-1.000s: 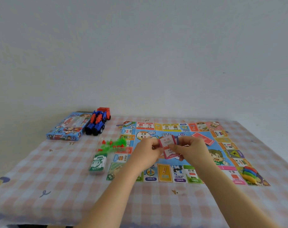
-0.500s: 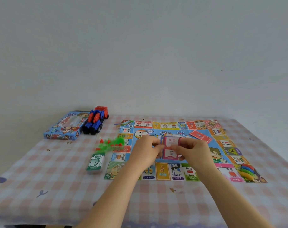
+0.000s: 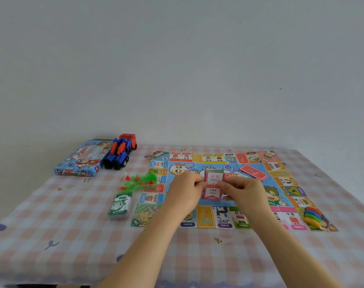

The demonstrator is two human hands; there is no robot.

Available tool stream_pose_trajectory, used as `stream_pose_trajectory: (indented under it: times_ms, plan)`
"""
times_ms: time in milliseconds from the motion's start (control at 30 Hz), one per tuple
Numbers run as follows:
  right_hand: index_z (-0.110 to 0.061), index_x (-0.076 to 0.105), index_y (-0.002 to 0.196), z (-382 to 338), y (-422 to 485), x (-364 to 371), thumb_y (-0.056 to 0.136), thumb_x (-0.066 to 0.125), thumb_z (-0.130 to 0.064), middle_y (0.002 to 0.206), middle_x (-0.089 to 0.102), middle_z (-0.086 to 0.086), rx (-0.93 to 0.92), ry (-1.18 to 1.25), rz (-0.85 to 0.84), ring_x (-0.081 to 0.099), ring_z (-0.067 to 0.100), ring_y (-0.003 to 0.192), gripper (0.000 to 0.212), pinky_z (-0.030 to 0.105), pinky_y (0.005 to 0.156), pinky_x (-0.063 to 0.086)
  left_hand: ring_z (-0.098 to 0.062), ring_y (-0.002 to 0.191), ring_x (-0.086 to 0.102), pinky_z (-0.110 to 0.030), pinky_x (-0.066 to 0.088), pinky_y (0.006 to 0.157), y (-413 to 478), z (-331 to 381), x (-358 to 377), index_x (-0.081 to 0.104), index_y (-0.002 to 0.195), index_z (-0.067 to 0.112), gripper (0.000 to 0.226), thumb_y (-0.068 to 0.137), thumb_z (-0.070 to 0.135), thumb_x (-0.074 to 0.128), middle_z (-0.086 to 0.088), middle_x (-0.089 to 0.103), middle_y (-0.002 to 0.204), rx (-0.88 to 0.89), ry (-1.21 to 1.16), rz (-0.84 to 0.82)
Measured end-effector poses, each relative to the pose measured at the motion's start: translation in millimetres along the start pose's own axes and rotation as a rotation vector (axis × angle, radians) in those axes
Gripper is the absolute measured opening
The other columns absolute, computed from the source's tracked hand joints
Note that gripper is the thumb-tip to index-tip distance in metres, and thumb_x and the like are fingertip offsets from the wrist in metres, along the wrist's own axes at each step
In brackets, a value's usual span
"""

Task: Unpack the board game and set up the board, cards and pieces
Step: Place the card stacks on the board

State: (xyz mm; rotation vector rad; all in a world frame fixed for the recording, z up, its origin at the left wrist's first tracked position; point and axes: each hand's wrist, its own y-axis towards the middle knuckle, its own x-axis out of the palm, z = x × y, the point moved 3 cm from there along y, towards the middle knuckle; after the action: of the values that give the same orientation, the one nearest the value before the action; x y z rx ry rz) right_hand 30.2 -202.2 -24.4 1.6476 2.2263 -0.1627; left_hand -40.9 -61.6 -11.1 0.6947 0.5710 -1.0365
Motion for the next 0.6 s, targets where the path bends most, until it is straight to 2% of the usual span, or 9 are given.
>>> stream_pose_trajectory:
  times_ms: [100, 200, 267, 333, 400, 467, 600]
  plan:
    - [-0.015, 0.072, 0.106, 0.9, -0.5, 1.7, 0.083, 0.069, -0.024, 0.081, 0.069, -0.008, -0.010, -0.042, -0.019, 0.067, 0.006, 0.074, 0.025, 0.019, 0.061, 0.055, -0.012, 0.069, 0.058, -0.025, 0.052, 0.064, -0.9, 0.2, 2.7, 0.069, 0.094, 0.009, 0.027, 0.097, 0.028, 0.051, -0.005, 0.069, 0.088, 0.015, 0.051, -0.035]
    - [-0.019, 0.070, 0.110, 1.3, -1.9, 3.4, 0.085, 0.067, -0.027, 0.084, 0.068, -0.008, 0.000, -0.092, -0.043, 0.064, 0.003, 0.075, 0.026, 0.013, 0.056, 0.048, -0.013, 0.068, 0.055, -0.028, 0.050, 0.067, -2.1, -1.0, 5.7, 0.068, 0.092, 0.010, 0.025, 0.097, 0.027, 0.049, -0.004, 0.066, 0.083, 0.003, 0.094, -0.061]
    - [-0.016, 0.070, 0.110, 0.1, -1.2, 3.0, 0.085, 0.068, -0.025, 0.089, 0.070, -0.005, -0.008, -0.073, -0.041, 0.066, 0.006, 0.079, 0.027, 0.016, 0.061, 0.052, -0.013, 0.067, 0.056, -0.031, 0.051, 0.068, -1.4, -0.5, 4.4, 0.067, 0.089, 0.011, 0.024, 0.097, 0.026, 0.050, -0.003, 0.065, 0.081, 0.006, 0.092, -0.052]
    - [-0.016, 0.071, 0.111, -1.2, -2.2, 2.6, 0.085, 0.068, -0.023, 0.088, 0.070, -0.006, -0.023, -0.059, -0.047, 0.067, 0.005, 0.078, 0.027, 0.016, 0.063, 0.053, -0.014, 0.072, 0.059, -0.029, 0.052, 0.068, -1.5, 2.5, 2.2, 0.068, 0.100, 0.014, 0.022, 0.096, 0.026, 0.051, -0.004, 0.068, 0.091, 0.021, 0.060, -0.026]
    - [-0.020, 0.070, 0.110, -0.7, -4.1, 3.7, 0.087, 0.066, -0.024, 0.085, 0.068, -0.010, -0.021, -0.089, -0.072, 0.064, 0.002, 0.075, 0.024, 0.011, 0.057, 0.048, -0.016, 0.083, 0.063, -0.026, 0.053, 0.071, -1.9, 4.5, 1.7, 0.065, 0.116, 0.017, 0.027, 0.096, 0.027, 0.052, -0.002, 0.069, 0.103, 0.034, 0.031, -0.010]
    - [-0.023, 0.070, 0.109, -1.3, -5.7, 4.5, 0.088, 0.065, -0.025, 0.082, 0.066, -0.013, -0.014, -0.121, -0.096, 0.061, -0.001, 0.071, 0.023, 0.008, 0.051, 0.042, -0.016, 0.083, 0.064, -0.027, 0.053, 0.073, -3.3, 5.2, 3.0, 0.064, 0.119, 0.016, 0.028, 0.096, 0.027, 0.052, -0.002, 0.069, 0.104, 0.027, 0.034, -0.026]
    - [-0.019, 0.072, 0.106, -3.9, -5.3, 2.6, 0.087, 0.066, -0.025, 0.080, 0.070, -0.007, -0.020, -0.113, -0.076, 0.064, 0.006, 0.070, 0.021, 0.016, 0.059, 0.049, -0.017, 0.080, 0.065, -0.027, 0.052, 0.070, -3.9, 5.3, 2.9, 0.066, 0.113, 0.013, 0.026, 0.096, 0.026, 0.053, -0.004, 0.070, 0.100, 0.017, 0.037, -0.018]
